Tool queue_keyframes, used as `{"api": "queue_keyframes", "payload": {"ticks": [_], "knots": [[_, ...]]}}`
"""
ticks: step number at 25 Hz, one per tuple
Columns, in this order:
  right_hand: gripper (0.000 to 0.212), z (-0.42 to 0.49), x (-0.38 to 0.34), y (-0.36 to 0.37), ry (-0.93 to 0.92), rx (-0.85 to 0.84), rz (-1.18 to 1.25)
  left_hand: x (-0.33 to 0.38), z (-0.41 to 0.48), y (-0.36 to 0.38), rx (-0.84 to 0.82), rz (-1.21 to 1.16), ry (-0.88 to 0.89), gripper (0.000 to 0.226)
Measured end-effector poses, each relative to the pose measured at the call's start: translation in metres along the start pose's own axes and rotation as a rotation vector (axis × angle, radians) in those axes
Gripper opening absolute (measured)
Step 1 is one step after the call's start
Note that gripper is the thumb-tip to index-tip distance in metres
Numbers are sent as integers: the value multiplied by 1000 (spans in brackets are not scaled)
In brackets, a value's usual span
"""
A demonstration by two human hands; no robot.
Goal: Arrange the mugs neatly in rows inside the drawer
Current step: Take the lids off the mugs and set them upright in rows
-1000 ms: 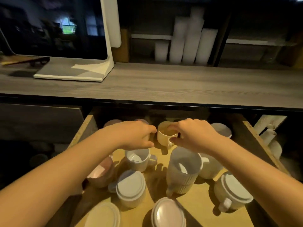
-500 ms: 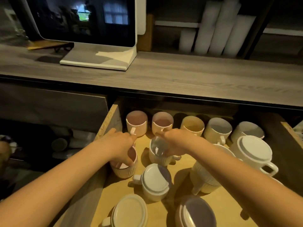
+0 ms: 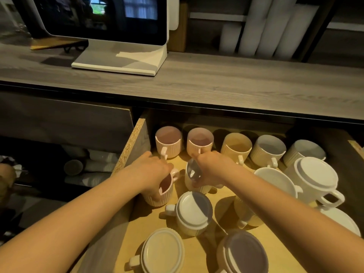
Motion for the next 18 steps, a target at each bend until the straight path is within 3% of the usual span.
{"api": "queue_keyframes", "payload": {"ticks": [6, 14, 18], "knots": [[46, -3, 13, 2, 109, 33, -16, -6, -6, 4, 78, 175, 94, 72], [44, 1, 15, -5, 207, 30, 28, -15, -4, 2, 51, 149, -229, 77], [52, -8, 16, -11, 213, 31, -54, -14, 8, -2, 8, 182, -172, 77]]}}
Point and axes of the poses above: each hand's wrist, its own z-axis towards the middle knuckle, its own y-axis out of the palm, x = y × z, the point moved 5 cm from there along z, towards the middle knuckle, and after that the axes turned 10 degrees about -y, right-handed, at the moved point
